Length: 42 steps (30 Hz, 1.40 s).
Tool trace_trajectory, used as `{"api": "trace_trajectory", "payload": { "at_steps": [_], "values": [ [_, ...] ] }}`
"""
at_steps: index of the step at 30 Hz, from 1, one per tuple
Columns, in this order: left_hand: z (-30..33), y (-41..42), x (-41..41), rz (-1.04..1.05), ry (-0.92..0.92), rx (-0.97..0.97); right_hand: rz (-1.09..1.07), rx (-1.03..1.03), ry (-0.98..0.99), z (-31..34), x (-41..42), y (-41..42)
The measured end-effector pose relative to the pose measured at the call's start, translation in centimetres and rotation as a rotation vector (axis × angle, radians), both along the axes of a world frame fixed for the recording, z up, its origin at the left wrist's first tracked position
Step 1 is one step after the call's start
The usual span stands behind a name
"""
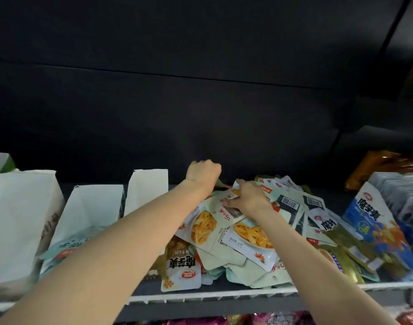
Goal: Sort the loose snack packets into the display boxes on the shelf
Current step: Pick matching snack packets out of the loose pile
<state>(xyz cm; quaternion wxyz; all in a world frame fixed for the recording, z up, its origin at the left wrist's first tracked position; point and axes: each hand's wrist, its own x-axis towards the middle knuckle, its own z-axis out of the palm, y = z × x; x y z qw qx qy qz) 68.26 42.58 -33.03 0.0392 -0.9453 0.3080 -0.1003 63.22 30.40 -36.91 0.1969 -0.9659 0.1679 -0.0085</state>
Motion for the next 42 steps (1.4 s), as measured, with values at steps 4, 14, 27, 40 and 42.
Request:
{"api": "trace_trajectory", "payload": {
  "at_steps": [4,14,27,40,42],
  "values": [
    [2.3,2.4,-1.6,-0.042,-0.075,-0.357,0.064,0.141,-0.287,0.5,-1.4,1.3],
    [5.2,12.8,-7.3,-0.081,0.398,-1.06,-0.04,1.445,-0.469,6.1,-7.6,7.3],
    [4.3,26.5,-12.1,-0.009,0.073,-1.045,0.283,0.754,-0.638,7.3,-9.7,21.2],
    [1.8,30.2,-13.1,-0.057,-0.035,-0.934,0.424,0.352,-0.644,5.6,-10.0,23.9],
    [1.7,30.3,-13.0,-0.058,-0.032,-0.918,0.432,0.348,-0.646,5.6,-10.0,23.9]
  ]
}}
